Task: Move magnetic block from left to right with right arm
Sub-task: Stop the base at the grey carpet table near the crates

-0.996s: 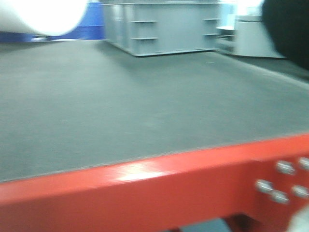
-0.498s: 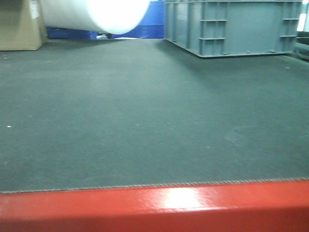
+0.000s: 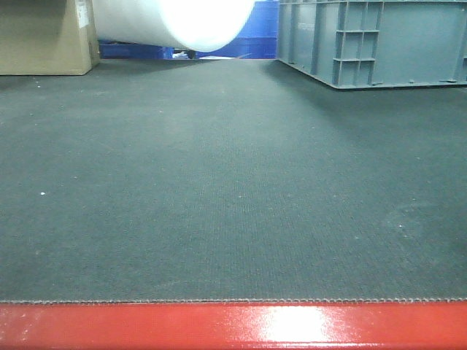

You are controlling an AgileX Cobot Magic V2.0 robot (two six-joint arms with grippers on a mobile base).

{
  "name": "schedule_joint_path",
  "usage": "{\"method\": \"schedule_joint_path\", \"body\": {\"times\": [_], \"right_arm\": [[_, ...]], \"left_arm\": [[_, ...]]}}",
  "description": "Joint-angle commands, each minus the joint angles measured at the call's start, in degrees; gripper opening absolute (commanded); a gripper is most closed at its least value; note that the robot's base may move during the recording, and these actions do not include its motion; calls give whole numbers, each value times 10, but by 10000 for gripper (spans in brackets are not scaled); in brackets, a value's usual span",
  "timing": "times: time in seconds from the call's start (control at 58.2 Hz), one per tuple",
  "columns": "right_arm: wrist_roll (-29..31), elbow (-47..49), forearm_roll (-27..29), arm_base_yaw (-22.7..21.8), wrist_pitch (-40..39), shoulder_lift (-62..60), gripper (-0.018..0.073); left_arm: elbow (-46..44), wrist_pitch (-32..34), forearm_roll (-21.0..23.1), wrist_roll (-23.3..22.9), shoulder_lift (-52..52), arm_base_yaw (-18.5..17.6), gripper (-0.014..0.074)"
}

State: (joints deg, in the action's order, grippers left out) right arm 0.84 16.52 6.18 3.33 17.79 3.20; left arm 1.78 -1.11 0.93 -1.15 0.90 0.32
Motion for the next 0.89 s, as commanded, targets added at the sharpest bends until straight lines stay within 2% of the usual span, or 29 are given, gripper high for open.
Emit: {"method": "schedule_joint_path", "body": {"times": [0.0,0.876], "right_arm": [[2,16,-3,-2,-50,7,286],[2,16,-3,-2,-50,7,286]], "left_arm": [[6,47,4,-1,4,1,-117],[6,47,4,-1,4,1,-117]]}}
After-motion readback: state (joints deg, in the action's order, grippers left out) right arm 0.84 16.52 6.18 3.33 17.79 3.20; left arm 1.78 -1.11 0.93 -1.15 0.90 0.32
